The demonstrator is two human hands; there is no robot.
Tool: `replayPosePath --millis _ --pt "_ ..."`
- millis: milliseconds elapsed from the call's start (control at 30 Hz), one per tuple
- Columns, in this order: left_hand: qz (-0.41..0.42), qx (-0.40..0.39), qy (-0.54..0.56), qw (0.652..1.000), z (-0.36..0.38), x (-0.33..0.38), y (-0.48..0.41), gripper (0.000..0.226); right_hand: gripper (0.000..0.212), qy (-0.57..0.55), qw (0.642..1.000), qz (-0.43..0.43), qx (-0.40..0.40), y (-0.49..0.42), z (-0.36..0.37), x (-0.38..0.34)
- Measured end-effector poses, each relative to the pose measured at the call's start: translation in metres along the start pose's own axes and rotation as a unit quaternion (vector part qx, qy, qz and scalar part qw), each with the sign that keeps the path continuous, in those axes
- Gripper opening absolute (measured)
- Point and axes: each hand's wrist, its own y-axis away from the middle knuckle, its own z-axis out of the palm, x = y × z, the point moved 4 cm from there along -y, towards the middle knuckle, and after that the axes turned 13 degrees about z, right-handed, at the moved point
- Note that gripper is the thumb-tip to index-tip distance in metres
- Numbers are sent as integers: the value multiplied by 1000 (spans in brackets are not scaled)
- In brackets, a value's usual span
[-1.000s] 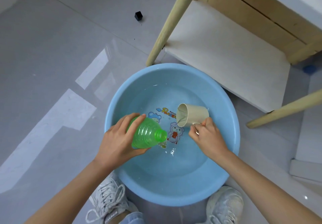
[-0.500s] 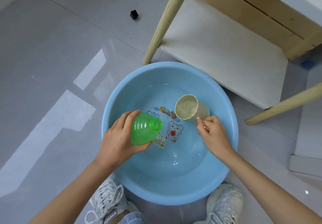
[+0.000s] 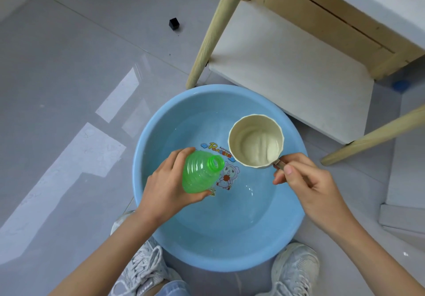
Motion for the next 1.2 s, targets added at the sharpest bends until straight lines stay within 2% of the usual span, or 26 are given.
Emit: replayPosePath --millis 100,233,367,567,767,1200 --pt "1 -4 5 1000 -1 4 -1 94 34 10 1000 -22 -5 5 3 -8" --pt "6 1 6 1000 -3 7 -3 94 33 13 999 -36 -7 8 5 -10" --pt "12 9 6 1000 -5 10 -3 95 24 29 998 -48 0 9 4 -12" --pt "13 10 19 1000 -4 13 -5 94 36 51 994 -95 15 13 1 -21" --pt "16 13 25 999 -5 16 -6 94 34 147 977 -145 53 13 -4 -25" --pt "19 23 30 999 -8 18 -8 94 32 198 960 -180 80 16 -6 -32"
